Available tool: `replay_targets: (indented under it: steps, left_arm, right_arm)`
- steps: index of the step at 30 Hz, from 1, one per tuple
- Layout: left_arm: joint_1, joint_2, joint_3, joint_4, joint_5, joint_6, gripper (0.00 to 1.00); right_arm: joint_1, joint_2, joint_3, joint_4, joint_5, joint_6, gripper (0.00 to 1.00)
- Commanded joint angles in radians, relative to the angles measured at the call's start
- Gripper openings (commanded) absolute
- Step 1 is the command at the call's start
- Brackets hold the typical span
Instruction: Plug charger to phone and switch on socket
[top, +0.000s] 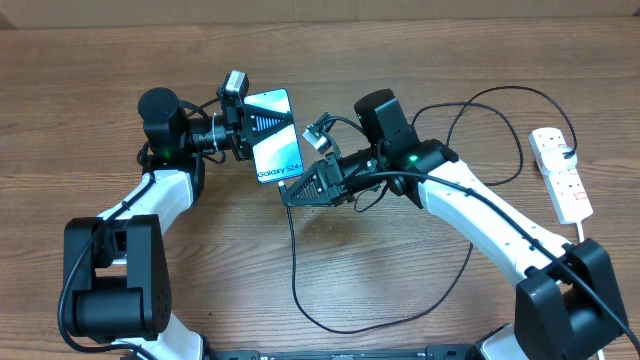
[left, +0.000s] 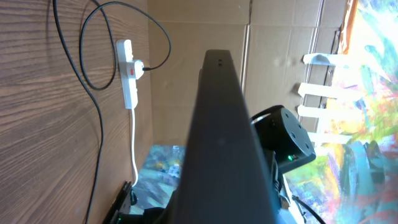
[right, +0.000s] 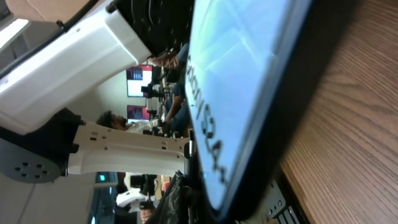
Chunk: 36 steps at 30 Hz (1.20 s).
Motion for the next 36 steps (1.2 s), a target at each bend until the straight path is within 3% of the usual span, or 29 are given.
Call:
replay_targets:
  steps: [1,36]
  left_arm:
    - [-0.005,-0.032,0.003,0.009,0.008,-0.02,0.04]
    - [-0.006,-0.032,0.003,0.009,-0.018,-0.039,0.04]
  right_arm:
    - [-0.014,-0.007,0.002,0.003,0.006,0.015,0.04]
    - [-0.014,-0.007,0.002,0.019,0.011,0.019,0.04]
